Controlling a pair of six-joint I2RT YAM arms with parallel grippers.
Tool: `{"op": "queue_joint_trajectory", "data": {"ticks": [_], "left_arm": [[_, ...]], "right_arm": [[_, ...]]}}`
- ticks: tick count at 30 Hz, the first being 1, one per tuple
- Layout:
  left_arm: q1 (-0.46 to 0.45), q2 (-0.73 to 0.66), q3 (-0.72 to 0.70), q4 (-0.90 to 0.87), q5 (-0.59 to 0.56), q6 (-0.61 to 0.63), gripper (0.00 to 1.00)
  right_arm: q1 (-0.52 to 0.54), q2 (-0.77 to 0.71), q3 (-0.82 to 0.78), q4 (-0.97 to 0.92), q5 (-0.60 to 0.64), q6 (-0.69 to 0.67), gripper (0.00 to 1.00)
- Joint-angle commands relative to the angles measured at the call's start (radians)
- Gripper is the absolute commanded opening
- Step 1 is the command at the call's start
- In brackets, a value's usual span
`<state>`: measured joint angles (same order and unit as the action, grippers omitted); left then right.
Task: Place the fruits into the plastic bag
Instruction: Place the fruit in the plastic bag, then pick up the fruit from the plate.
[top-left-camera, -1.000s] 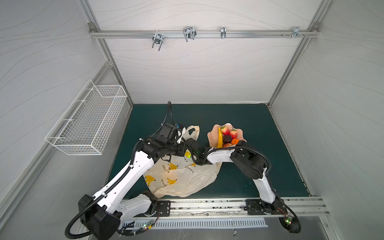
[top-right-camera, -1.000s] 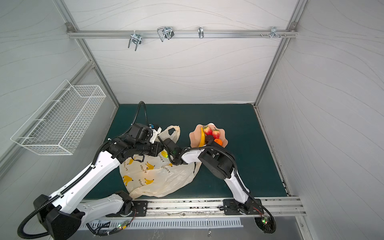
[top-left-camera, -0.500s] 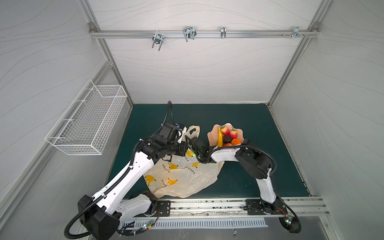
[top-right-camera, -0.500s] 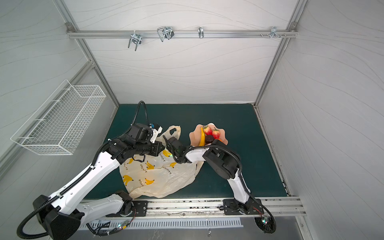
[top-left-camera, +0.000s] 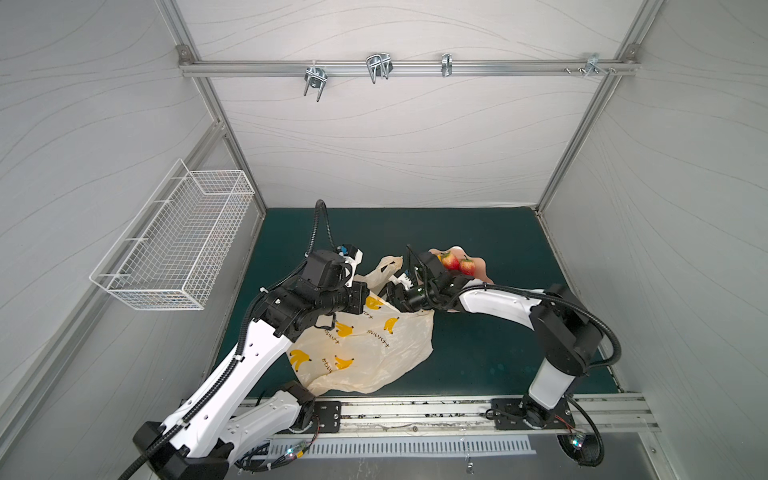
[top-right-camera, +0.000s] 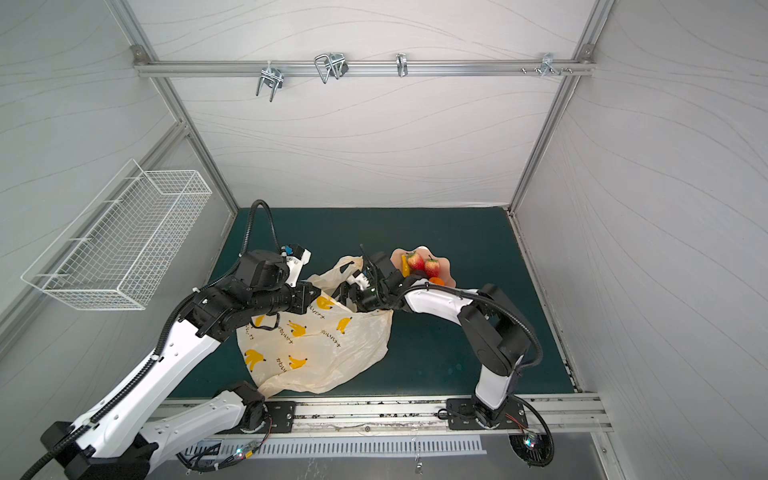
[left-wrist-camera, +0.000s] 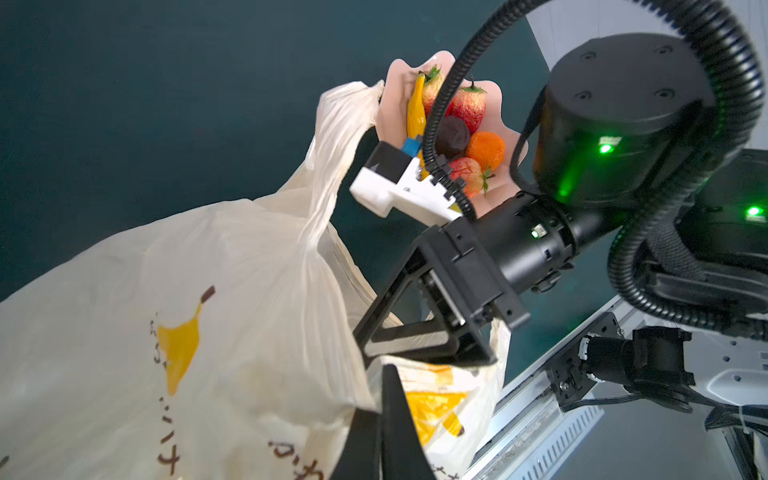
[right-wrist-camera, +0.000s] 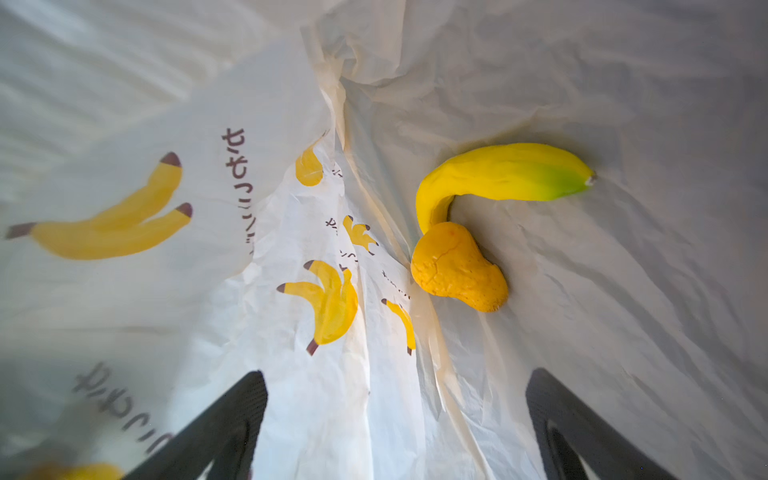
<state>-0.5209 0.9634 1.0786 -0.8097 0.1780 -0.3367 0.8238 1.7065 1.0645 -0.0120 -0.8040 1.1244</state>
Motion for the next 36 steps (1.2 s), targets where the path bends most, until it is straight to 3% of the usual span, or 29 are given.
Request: {"op": "queue_joint_trajectory", "data": {"ticks": [1,11,18,23,28,36], "left_arm": [[-0.004,-0.011,0.000,-0.022,-0.028,-0.028,0.00],[-0.003,-0.026,-0.005,-0.039,-0.033,-0.019,0.00],[-0.003,-0.041,-0.016,-0.029,-0.027,-0.020,0.00],[-0.003,-0.046,-0.017,-0.027,0.002,-0.016,0.00],[-0.004,-0.053,-0.020,-0.020,0.014,-0.019,0.00],[-0.003,-0.055,-0.022,-0.025,0.005,-0.021,0.00]], "right_arm": [[-0.022,-0.088,0.011,-0.194,0.050,-0.105,0.99],[-0.205,-0.320,0.020,-0.550,0.175,-0.318,0.99],[-0.360,-0.381,0.078,-0.731,0.236,-0.431,0.99],[-0.390,-0.281,0.172,-0.858,0.395,-0.513,0.98],[-0.387,-0.157,0.254,-0.873,0.496,-0.541,0.91],[-0.331,0.049,0.410,-0.919,0.665,-0.591,0.85]]}}
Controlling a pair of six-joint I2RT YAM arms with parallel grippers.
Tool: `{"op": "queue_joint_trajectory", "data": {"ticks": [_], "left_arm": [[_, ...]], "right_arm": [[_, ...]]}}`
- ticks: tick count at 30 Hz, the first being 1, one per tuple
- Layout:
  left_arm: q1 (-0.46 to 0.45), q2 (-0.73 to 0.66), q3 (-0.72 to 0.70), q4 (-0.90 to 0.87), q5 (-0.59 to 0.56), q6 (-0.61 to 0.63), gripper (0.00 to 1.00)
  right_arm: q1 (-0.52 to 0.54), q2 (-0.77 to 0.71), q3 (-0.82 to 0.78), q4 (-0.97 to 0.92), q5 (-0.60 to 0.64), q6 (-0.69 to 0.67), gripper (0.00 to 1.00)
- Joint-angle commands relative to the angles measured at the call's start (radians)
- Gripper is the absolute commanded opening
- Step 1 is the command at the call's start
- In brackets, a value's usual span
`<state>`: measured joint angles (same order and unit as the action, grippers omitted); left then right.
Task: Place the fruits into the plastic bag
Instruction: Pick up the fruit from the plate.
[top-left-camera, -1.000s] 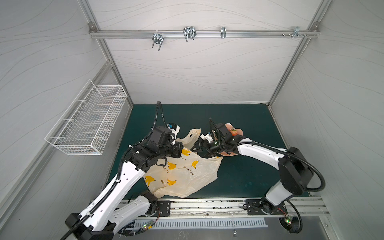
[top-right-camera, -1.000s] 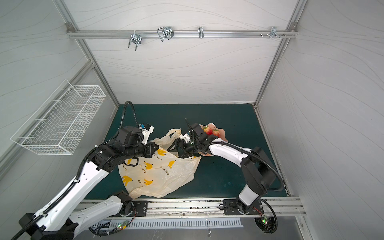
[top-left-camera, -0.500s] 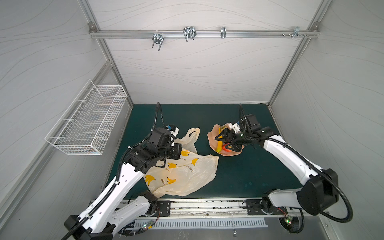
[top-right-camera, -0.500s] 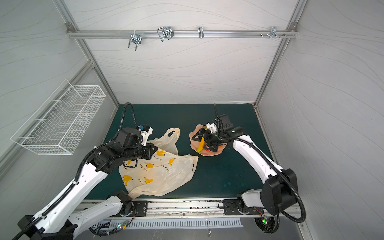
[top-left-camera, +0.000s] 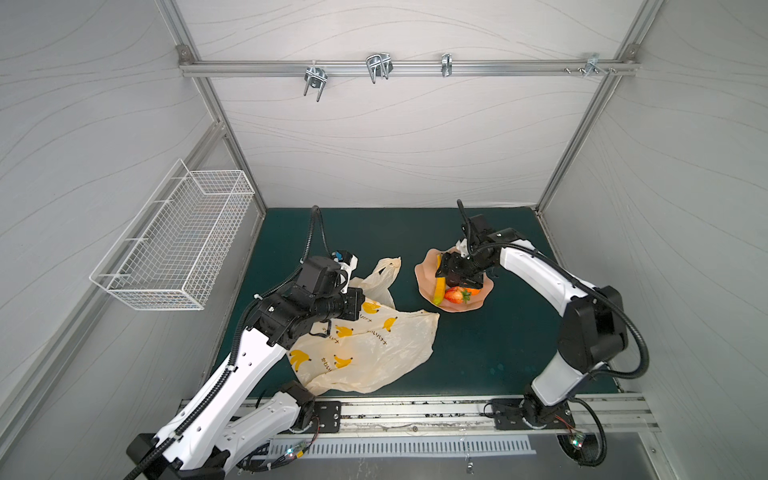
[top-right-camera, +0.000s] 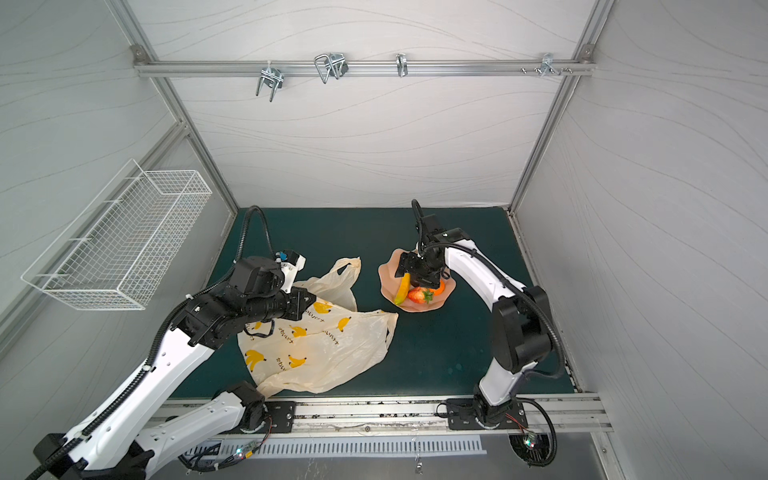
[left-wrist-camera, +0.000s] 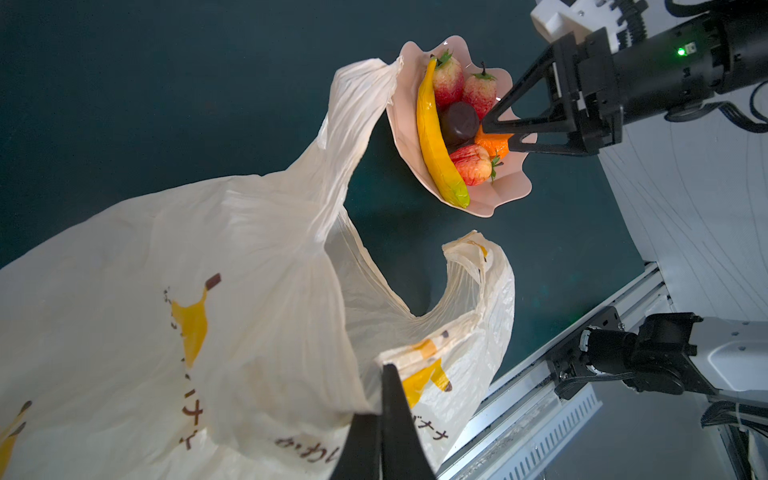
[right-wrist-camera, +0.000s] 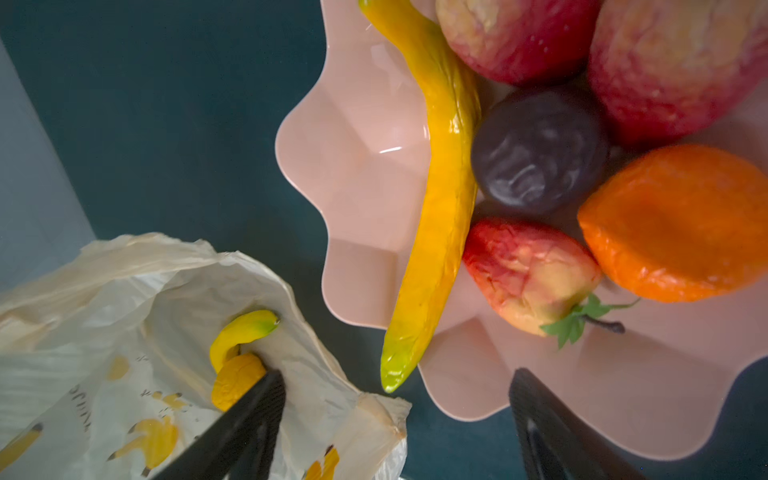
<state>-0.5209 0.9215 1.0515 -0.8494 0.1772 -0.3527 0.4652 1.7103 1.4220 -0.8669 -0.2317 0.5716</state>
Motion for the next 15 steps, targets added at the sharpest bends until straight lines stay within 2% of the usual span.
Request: {"op": "queue_joint_trajectory", "data": {"ticks": [1,8,15], "left_arm": [[-0.004,-0.012,0.005,0.014,0.007,-0.003,0.00],[-0.003,-0.009,0.011,0.013,0.007,-0.006,0.00],[-0.004,-0.009,0.016,0.011,0.008,-0.006,0.00]], "right_arm": [[0.033,0.065,0.064,-0.064,0.103,-0.042,0.84],[0.073,0.186,0.133,-0.065,0.161,-0.045,0.76],[0.091,0.243,0.148,-0.052,0.241,-0.037,0.68]]}}
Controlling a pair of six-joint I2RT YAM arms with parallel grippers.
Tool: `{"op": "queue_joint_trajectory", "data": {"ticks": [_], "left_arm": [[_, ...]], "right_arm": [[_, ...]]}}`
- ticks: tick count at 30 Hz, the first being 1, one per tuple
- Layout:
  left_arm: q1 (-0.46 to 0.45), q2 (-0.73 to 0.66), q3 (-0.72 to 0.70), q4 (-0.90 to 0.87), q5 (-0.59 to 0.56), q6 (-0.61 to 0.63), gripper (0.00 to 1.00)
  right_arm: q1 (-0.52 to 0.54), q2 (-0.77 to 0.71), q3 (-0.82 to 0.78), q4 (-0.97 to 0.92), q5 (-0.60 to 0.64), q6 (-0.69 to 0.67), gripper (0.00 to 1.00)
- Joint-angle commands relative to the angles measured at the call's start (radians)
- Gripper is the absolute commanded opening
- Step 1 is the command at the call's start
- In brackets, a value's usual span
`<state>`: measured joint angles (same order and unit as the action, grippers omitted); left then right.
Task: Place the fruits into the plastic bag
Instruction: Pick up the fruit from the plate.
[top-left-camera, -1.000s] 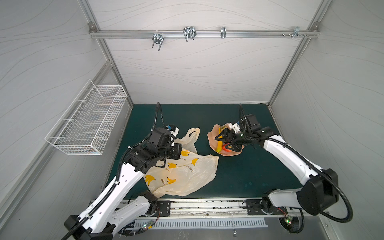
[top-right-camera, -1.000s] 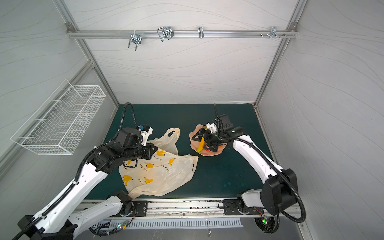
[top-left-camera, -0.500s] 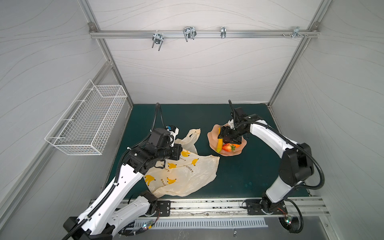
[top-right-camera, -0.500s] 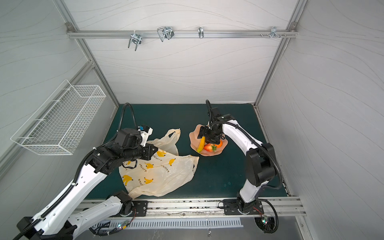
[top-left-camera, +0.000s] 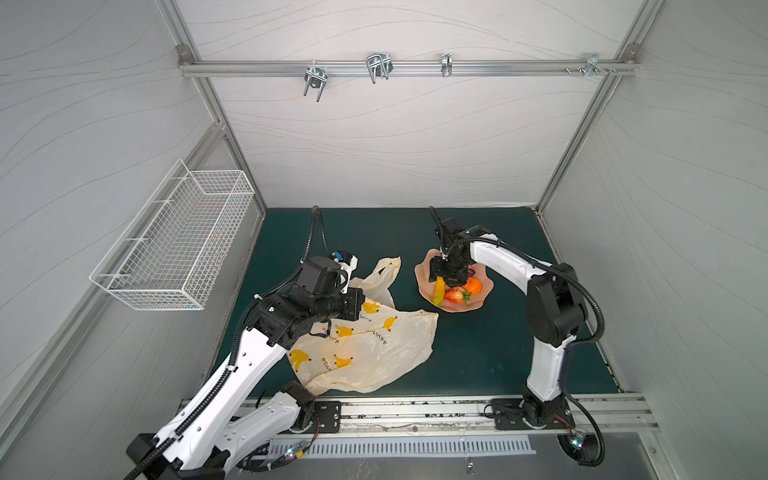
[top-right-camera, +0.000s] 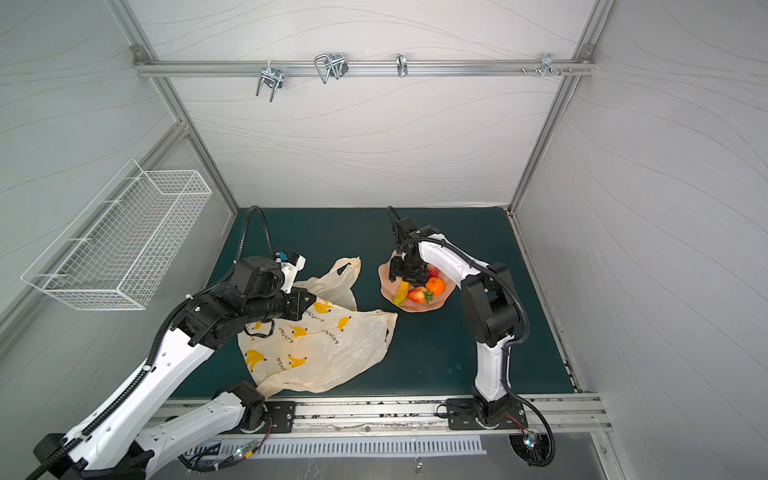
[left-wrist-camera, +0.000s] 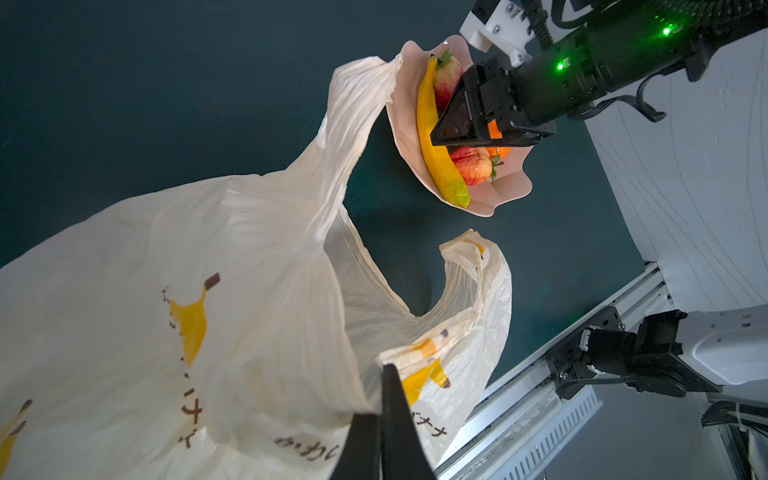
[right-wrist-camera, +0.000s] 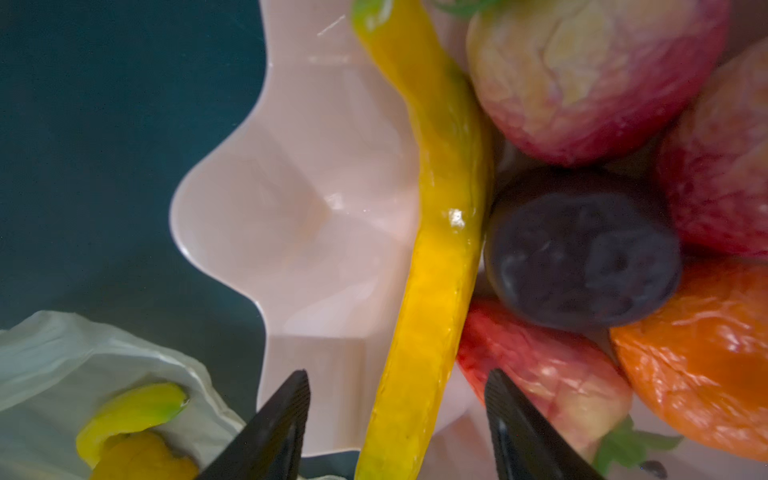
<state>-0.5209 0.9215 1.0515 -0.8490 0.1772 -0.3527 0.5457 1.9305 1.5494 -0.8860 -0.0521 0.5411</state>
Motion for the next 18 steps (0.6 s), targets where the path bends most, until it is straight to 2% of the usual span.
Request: {"op": "queue_joint_trajectory", "data": {"ticks": [1,18], "left_arm": [[-0.004,-0.007,0.016,0.008,0.006,-0.007,0.00],[-0.003,0.000,0.027,-0.002,0.012,-0.010,0.00]], "right_arm": [[0.011,0.029,0.022,-0.032,0.067,-0.007,0.67],[0.014,0.138,0.046,-0.009,0.086,-0.017,0.59]]}}
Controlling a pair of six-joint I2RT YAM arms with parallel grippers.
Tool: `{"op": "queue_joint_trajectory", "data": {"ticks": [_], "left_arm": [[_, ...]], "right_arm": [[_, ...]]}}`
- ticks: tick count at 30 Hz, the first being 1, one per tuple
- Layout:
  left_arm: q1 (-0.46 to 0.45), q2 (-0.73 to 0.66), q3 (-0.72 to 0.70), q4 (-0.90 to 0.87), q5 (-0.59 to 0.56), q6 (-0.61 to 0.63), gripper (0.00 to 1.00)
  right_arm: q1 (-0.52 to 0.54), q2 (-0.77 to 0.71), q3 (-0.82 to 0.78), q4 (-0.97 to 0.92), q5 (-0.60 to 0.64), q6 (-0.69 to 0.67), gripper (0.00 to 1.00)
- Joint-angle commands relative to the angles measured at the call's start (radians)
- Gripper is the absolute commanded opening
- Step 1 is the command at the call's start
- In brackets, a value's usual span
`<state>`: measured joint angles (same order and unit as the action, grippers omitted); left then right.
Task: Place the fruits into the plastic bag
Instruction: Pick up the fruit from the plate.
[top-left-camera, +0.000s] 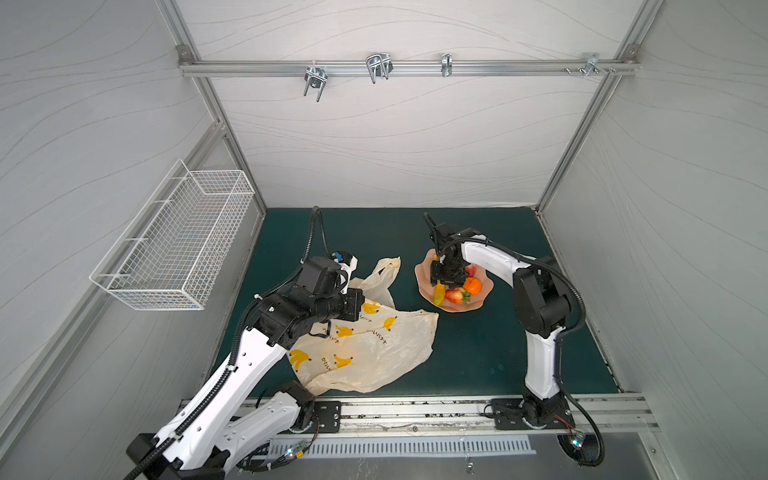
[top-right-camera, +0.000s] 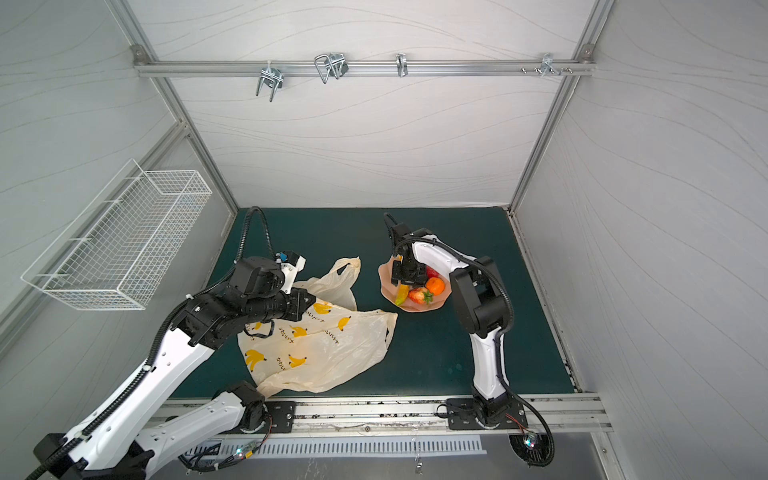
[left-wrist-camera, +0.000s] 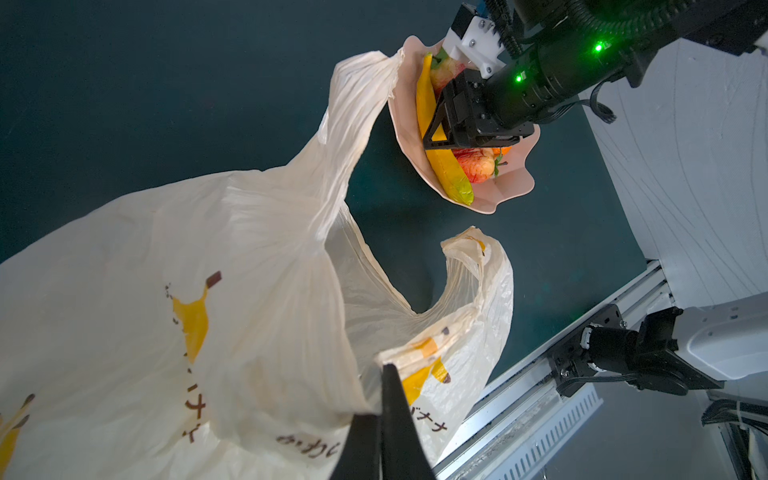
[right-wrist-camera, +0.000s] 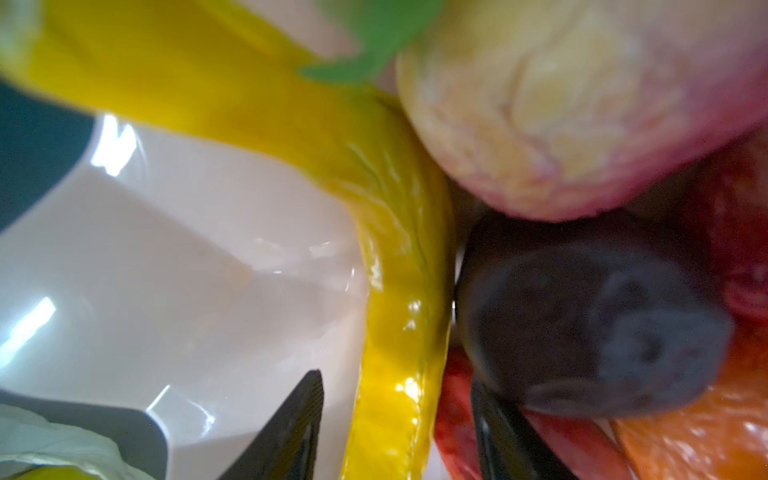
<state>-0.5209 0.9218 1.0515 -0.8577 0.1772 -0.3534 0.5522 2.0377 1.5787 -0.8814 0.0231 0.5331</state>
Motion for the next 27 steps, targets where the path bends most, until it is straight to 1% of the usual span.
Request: {"op": "queue_joint_trajectory", "data": {"ticks": [1,6,10,12,16,18,19,22,24,27], "left_arm": [[-0.004,0.002,0.028,0.006,0.012,-0.009,0.00],[-0.004,0.006,0.033,0.007,0.014,-0.011,0.00],[-0.004,0.006,0.034,0.005,0.010,-0.011,0.00],[-0.004,0.006,0.034,0.003,0.007,-0.012,0.00],[-0.004,0.002,0.034,-0.008,-0.004,-0.009,0.00],[-0.004,-0.004,0.039,-0.017,-0.015,-0.007,0.00],[-0.004,-0.007,0.039,-0.015,-0.018,-0.007,0.00],[-0.004,-0.008,0.037,-0.012,-0.012,-0.009,0.00],[-0.004,-0.003,0.036,-0.012,-0.010,-0.011,0.00],[-0.003,-0.001,0.033,-0.005,-0.006,-0.015,0.00]], "right_arm": [[0.008,0.035,0.016,-0.010,0.010,-0.010,0.58],[0.008,0.042,-0.004,0.013,-0.009,0.000,0.55],[0.007,0.028,-0.020,0.025,-0.020,0.002,0.49],[0.008,0.008,-0.030,0.033,-0.024,0.005,0.46],[0.000,-0.028,-0.040,0.032,-0.049,0.011,0.43],[-0.013,-0.065,-0.066,0.047,-0.072,0.021,0.36],[-0.016,-0.082,-0.077,0.058,-0.078,0.025,0.35],[-0.024,-0.111,-0.083,0.056,-0.089,0.021,0.33],[-0.025,-0.132,-0.085,0.057,-0.098,0.018,0.29],[-0.032,-0.161,-0.091,0.059,-0.116,0.021,0.28]]}}
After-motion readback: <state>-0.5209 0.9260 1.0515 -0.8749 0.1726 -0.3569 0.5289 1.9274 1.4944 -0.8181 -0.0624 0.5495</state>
